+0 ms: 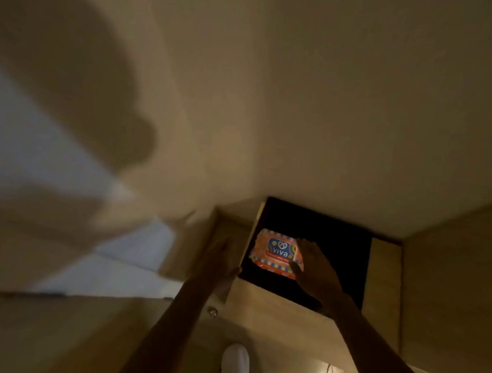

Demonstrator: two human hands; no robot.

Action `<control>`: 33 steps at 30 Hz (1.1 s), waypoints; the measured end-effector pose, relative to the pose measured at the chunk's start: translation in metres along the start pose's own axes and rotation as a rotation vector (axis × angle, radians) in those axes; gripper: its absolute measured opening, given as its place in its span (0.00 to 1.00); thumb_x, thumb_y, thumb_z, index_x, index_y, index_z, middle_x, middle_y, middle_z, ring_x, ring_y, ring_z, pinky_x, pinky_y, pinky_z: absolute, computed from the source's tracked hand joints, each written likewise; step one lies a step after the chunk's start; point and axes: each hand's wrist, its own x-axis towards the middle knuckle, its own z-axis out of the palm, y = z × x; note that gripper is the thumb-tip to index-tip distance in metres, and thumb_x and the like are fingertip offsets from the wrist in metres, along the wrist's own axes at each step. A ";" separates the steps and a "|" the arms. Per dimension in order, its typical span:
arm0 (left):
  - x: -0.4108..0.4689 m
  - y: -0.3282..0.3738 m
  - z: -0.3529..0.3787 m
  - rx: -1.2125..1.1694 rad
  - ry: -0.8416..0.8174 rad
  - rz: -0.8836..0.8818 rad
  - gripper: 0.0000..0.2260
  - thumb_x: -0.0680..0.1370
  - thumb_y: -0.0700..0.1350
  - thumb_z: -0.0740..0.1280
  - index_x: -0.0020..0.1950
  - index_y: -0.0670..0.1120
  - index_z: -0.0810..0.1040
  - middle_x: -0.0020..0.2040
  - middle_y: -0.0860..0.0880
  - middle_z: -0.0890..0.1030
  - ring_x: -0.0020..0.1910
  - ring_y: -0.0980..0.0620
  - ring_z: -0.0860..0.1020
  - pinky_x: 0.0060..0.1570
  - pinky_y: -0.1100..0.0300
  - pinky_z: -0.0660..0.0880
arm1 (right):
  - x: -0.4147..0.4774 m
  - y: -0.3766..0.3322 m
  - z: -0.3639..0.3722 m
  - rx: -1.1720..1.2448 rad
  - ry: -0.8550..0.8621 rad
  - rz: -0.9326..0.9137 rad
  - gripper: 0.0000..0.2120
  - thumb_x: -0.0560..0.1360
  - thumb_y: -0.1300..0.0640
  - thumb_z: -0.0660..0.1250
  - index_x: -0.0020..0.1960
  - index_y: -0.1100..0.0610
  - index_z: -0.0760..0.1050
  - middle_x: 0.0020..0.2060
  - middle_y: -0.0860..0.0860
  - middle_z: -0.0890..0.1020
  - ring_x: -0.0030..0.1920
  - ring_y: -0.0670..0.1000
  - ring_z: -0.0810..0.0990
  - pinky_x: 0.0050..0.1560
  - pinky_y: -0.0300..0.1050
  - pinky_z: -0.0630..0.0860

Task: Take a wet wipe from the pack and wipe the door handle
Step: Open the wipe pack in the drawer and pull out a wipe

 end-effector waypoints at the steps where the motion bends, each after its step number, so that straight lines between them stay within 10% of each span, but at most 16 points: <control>1: 0.016 -0.005 0.011 -0.023 -0.003 0.012 0.36 0.78 0.51 0.64 0.79 0.44 0.47 0.79 0.44 0.53 0.77 0.44 0.56 0.73 0.51 0.58 | 0.011 0.002 0.012 0.024 0.016 -0.001 0.30 0.80 0.47 0.58 0.77 0.55 0.53 0.76 0.54 0.58 0.76 0.56 0.54 0.73 0.49 0.56; 17: 0.136 -0.039 0.129 -0.335 0.113 0.273 0.40 0.73 0.72 0.47 0.75 0.45 0.64 0.67 0.43 0.75 0.56 0.50 0.81 0.48 0.53 0.81 | 0.085 0.054 0.110 -0.206 0.134 -0.178 0.33 0.72 0.42 0.68 0.73 0.52 0.62 0.71 0.55 0.69 0.67 0.57 0.72 0.55 0.55 0.78; 30: 0.135 -0.035 0.121 -0.497 0.096 0.239 0.34 0.73 0.70 0.53 0.70 0.48 0.70 0.51 0.52 0.82 0.45 0.59 0.83 0.41 0.65 0.81 | 0.082 0.057 0.110 -0.505 0.301 -0.414 0.44 0.56 0.46 0.81 0.68 0.60 0.71 0.63 0.62 0.77 0.60 0.64 0.78 0.56 0.58 0.73; 33: 0.133 -0.032 0.122 -0.552 0.108 0.226 0.19 0.77 0.57 0.61 0.66 0.52 0.72 0.49 0.54 0.82 0.44 0.60 0.84 0.39 0.66 0.81 | 0.084 0.054 0.100 -0.446 0.212 -0.353 0.45 0.56 0.45 0.81 0.68 0.59 0.71 0.60 0.60 0.79 0.57 0.60 0.81 0.53 0.55 0.77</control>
